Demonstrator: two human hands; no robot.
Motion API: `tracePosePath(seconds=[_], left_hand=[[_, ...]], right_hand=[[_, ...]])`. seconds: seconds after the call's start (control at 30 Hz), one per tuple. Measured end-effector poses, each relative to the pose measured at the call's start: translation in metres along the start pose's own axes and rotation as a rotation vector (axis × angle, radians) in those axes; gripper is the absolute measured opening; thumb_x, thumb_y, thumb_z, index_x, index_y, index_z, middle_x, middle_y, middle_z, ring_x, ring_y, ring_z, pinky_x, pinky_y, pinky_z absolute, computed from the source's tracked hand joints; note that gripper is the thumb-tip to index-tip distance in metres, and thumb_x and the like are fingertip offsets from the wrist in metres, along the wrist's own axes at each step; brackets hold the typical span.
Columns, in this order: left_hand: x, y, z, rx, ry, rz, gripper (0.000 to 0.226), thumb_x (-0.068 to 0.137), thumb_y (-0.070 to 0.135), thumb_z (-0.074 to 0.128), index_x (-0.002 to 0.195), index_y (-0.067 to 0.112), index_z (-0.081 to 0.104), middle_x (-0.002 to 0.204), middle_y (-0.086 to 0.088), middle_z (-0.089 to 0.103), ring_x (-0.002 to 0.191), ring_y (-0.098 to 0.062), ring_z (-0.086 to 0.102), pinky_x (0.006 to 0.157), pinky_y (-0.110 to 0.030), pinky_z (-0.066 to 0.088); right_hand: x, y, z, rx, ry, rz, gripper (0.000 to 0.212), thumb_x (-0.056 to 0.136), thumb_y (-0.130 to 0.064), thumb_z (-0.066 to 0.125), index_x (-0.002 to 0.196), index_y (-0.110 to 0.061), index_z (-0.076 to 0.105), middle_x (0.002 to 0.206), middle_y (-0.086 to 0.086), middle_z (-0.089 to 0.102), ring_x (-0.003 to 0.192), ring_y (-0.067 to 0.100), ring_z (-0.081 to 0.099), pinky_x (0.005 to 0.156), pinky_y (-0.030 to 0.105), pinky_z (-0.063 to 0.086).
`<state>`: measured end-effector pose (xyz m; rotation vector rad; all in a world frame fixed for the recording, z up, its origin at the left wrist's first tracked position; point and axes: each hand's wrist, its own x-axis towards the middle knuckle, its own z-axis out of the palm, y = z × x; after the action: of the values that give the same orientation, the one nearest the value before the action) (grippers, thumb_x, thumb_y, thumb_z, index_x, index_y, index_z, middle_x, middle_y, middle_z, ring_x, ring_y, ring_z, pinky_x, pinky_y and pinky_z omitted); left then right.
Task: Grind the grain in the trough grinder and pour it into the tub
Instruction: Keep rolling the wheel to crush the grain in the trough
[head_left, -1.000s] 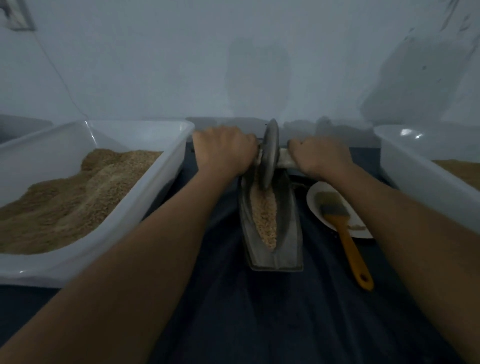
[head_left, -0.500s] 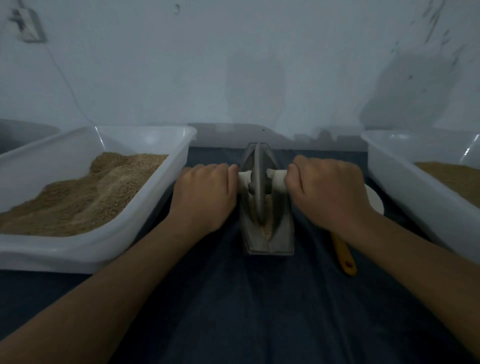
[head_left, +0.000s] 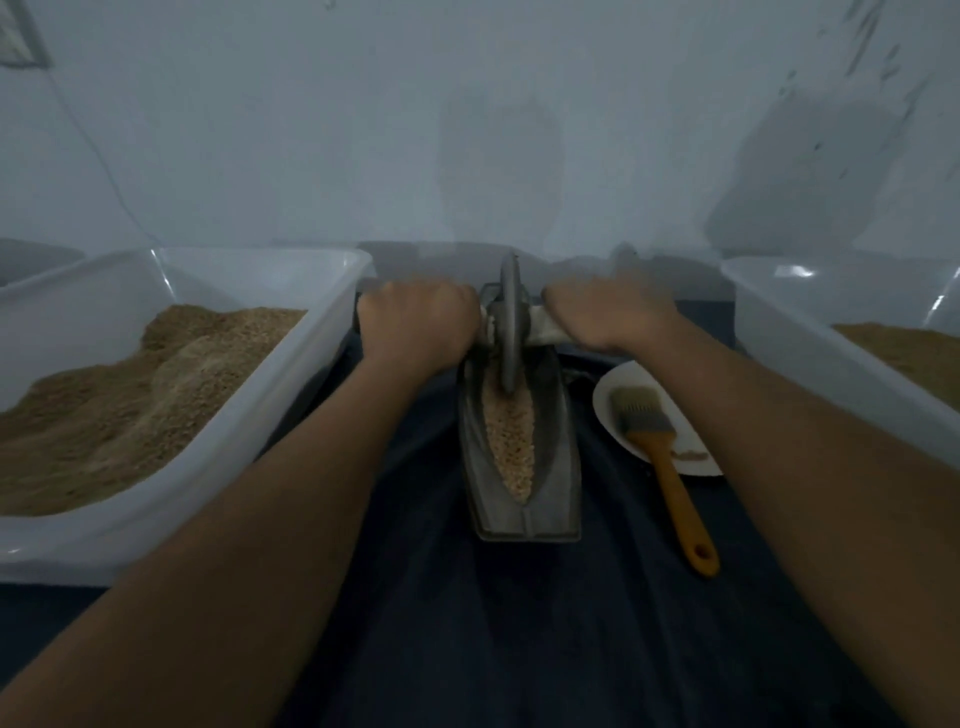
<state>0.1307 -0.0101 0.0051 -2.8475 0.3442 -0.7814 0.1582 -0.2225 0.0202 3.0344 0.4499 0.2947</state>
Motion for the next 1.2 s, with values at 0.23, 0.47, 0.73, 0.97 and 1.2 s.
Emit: tracePosePath(seconds=[0.23,0.47,0.73,0.97,1.2], left_hand=[[-0.075,-0.003,-0.031,0.013,0.071,0.138,0.014,0.103,0.030,0.037,0.107,0.019,0.045,0.093,-0.001,0.064,0.078,-0.028,0.063,0.056,-0.034,0.039],[-0.093,-0.006,-0.038,0.065,0.062,0.164,0.023,0.103,0.032,0.033,0.116,0.021,0.048,0.093,0.003,0.059,0.078,-0.024,0.061,0.058,-0.033,0.041],[0.020,0.008,-0.006,0.007,-0.055,-0.113,0.035,0.103,0.034,0.036,0.096,0.021,0.067,0.098,-0.006,0.067,0.084,-0.027,0.061,0.056,-0.031,0.023],[0.017,0.006,-0.007,0.032,0.002,-0.059,0.038,0.102,0.034,0.032,0.095,0.019,0.066,0.086,-0.006,0.062,0.066,-0.024,0.049,0.053,-0.030,0.023],[-0.079,-0.003,-0.028,0.088,0.065,0.151,0.019,0.105,0.030,0.030,0.104,0.020,0.045,0.089,0.000,0.057,0.075,-0.026,0.058,0.059,-0.034,0.036]], right_hand=[[-0.104,-0.044,-0.007,-0.147,0.345,0.088,0.054,0.097,-0.040,-0.005,0.078,-0.018,0.041,0.069,-0.001,0.041,0.067,0.025,0.048,0.059,0.037,0.036],[-0.117,-0.051,-0.009,-0.203,0.447,0.073,0.051,0.101,-0.037,0.001,0.069,-0.020,0.038,0.059,-0.003,0.037,0.053,0.021,0.040,0.052,0.034,0.036],[-0.009,-0.001,0.002,0.022,-0.052,0.066,0.024,0.097,-0.033,0.035,0.098,-0.016,0.051,0.090,0.001,0.050,0.078,0.018,0.045,0.071,0.036,0.036],[-0.018,-0.001,0.006,0.070,-0.058,0.134,0.029,0.098,-0.040,0.021,0.101,-0.021,0.044,0.124,0.017,0.058,0.099,0.032,0.054,0.073,0.040,0.038],[-0.102,-0.046,-0.008,-0.070,0.362,0.014,0.031,0.098,-0.015,-0.001,0.091,-0.017,0.030,0.073,0.004,0.037,0.064,0.023,0.045,0.060,0.037,0.045]])
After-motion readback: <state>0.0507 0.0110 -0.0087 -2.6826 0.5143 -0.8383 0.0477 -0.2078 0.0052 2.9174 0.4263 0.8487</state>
